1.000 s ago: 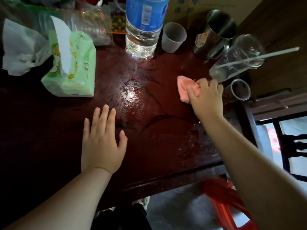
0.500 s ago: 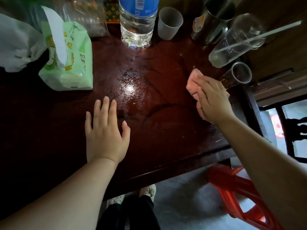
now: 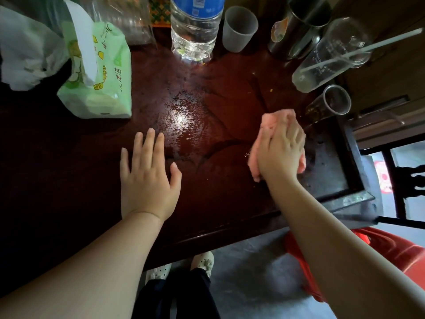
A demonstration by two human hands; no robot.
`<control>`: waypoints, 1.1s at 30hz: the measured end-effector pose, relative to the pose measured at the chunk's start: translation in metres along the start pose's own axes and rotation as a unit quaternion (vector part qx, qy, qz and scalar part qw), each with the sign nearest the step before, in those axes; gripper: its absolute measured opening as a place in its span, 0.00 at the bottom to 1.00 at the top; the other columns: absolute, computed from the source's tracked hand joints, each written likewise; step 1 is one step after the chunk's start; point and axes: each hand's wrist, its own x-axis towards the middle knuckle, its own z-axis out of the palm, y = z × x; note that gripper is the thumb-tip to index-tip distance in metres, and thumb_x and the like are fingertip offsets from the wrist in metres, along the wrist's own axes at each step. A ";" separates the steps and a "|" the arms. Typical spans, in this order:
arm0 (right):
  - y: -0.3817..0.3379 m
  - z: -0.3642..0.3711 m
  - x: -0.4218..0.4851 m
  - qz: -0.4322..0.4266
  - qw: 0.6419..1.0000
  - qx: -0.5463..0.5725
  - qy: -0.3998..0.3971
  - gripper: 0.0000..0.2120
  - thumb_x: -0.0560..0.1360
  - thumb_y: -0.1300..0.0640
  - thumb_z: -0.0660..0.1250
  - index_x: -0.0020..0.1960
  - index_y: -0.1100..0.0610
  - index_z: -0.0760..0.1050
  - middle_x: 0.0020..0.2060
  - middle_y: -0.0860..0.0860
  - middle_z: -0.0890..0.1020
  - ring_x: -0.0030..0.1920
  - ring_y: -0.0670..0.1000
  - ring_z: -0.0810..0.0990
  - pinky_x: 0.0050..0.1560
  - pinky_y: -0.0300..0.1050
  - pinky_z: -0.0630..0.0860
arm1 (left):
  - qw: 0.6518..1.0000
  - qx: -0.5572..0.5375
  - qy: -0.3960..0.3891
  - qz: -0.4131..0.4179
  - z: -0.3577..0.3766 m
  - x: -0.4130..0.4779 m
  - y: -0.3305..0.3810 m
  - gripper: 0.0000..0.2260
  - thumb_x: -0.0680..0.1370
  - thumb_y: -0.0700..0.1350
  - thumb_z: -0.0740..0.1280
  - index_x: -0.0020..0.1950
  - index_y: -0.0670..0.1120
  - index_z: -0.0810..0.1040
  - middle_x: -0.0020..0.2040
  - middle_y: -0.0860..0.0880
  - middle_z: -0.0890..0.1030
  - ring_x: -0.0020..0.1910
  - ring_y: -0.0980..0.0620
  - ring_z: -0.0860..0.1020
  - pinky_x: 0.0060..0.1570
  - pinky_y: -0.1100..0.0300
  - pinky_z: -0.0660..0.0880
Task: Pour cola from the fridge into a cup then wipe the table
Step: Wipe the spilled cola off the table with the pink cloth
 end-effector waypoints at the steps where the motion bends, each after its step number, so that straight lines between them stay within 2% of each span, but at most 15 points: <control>1: -0.011 0.003 0.004 -0.008 1.000 0.008 -0.001 0.24 0.81 0.52 0.51 0.75 0.58 0.56 0.75 0.58 0.58 0.73 0.58 0.57 0.73 0.57 0.51 | 1.000 0.001 -0.001 -0.001 0.000 0.000 0.000 0.28 0.77 0.52 0.51 0.76 0.43 0.61 0.77 0.45 0.60 0.77 0.46 0.54 0.74 0.44 0.50; 6: -0.052 0.015 -0.002 -0.163 0.985 0.042 -0.026 0.23 0.79 0.55 0.55 0.73 0.57 0.63 0.74 0.58 0.61 0.73 0.57 0.60 0.72 0.56 0.56 | 1.000 -0.003 -0.002 -0.004 0.001 0.000 0.000 0.27 0.77 0.52 0.52 0.76 0.44 0.62 0.77 0.46 0.60 0.77 0.47 0.54 0.74 0.45 0.49; 11: -0.023 0.001 -0.008 -0.280 0.956 0.009 -0.086 0.25 0.77 0.56 0.54 0.73 0.59 0.63 0.74 0.57 0.63 0.73 0.55 0.62 0.72 0.49 0.59 | 1.000 -0.001 -0.005 -0.004 0.000 0.000 -0.001 0.27 0.78 0.51 0.54 0.75 0.43 0.62 0.77 0.46 0.60 0.77 0.46 0.55 0.74 0.44 0.51; 14: -0.011 -0.002 0.009 -0.282 0.956 0.004 -0.085 0.25 0.76 0.59 0.55 0.73 0.61 0.63 0.73 0.59 0.64 0.72 0.57 0.63 0.72 0.49 0.58 | 1.000 0.003 -0.007 -0.002 0.001 0.000 -0.001 0.27 0.78 0.51 0.53 0.76 0.43 0.61 0.77 0.46 0.60 0.77 0.47 0.54 0.74 0.44 0.51; 18: -0.045 0.012 0.047 -0.170 0.984 0.000 -0.050 0.25 0.77 0.60 0.55 0.74 0.62 0.59 0.73 0.59 0.62 0.72 0.58 0.61 0.73 0.52 0.56 | 1.000 0.008 -0.008 -0.002 0.001 -0.001 -0.001 0.27 0.78 0.52 0.52 0.76 0.44 0.60 0.77 0.46 0.59 0.77 0.47 0.54 0.74 0.45 0.50; 20: -0.072 0.020 0.056 -0.177 0.983 0.018 -0.037 0.26 0.76 0.60 0.56 0.74 0.62 0.60 0.72 0.58 0.64 0.72 0.56 0.61 0.73 0.51 0.55 | 1.000 0.014 -0.005 -0.002 0.002 -0.001 -0.001 0.28 0.78 0.52 0.51 0.76 0.44 0.60 0.77 0.46 0.59 0.77 0.47 0.54 0.73 0.45 0.51; 22: -0.096 0.025 0.051 -0.250 0.964 0.066 -0.060 0.27 0.74 0.62 0.59 0.73 0.62 0.63 0.72 0.58 0.65 0.73 0.56 0.61 0.74 0.50 0.54 | 1.000 0.019 -0.001 -0.002 0.002 -0.001 -0.002 0.28 0.77 0.52 0.52 0.76 0.43 0.61 0.77 0.46 0.60 0.77 0.47 0.56 0.73 0.45 0.51; 24: -0.108 0.027 0.037 -0.355 0.926 0.081 -0.098 0.27 0.73 0.62 0.59 0.72 0.62 0.64 0.72 0.58 0.65 0.74 0.56 0.61 0.74 0.48 0.54 | 1.000 0.021 0.002 -0.001 0.003 -0.001 -0.002 0.28 0.77 0.51 0.53 0.76 0.43 0.61 0.77 0.46 0.60 0.77 0.47 0.56 0.73 0.46 0.51; 26: -0.104 0.025 0.026 -0.414 0.899 0.084 -0.116 0.26 0.72 0.61 0.59 0.71 0.61 0.67 0.72 0.57 0.67 0.73 0.55 0.62 0.74 0.45 0.55 | 1.000 0.016 0.006 -0.003 0.003 -0.001 -0.001 0.27 0.77 0.51 0.53 0.76 0.44 0.62 0.77 0.47 0.60 0.77 0.48 0.55 0.73 0.46 0.51; 29: -0.086 0.015 0.013 -0.455 0.874 0.079 -0.149 0.27 0.71 0.62 0.59 0.70 0.60 0.69 0.71 0.56 0.69 0.73 0.54 0.63 0.73 0.45 0.56 | 1.000 0.009 0.017 0.000 0.005 0.000 -0.001 0.28 0.77 0.51 0.53 0.75 0.43 0.62 0.76 0.46 0.62 0.76 0.47 0.57 0.73 0.46 0.52; 31: -0.080 0.008 0.005 -0.474 0.859 0.055 -0.184 0.28 0.71 0.62 0.59 0.71 0.59 0.67 0.72 0.55 0.67 0.74 0.54 0.61 0.74 0.46 0.55 | 1.000 0.004 0.027 0.004 0.005 0.001 -0.002 0.28 0.76 0.51 0.54 0.75 0.42 0.63 0.76 0.45 0.63 0.76 0.46 0.59 0.72 0.45 0.53; 33: -0.075 0.000 -0.001 -0.469 0.863 0.043 -0.183 0.29 0.73 0.62 0.60 0.74 0.59 0.62 0.74 0.56 0.64 0.75 0.55 0.58 0.74 0.47 0.54 | 1.000 -0.001 0.027 0.004 0.005 0.000 -0.002 0.28 0.76 0.51 0.53 0.75 0.41 0.62 0.76 0.45 0.63 0.75 0.46 0.59 0.72 0.45 0.53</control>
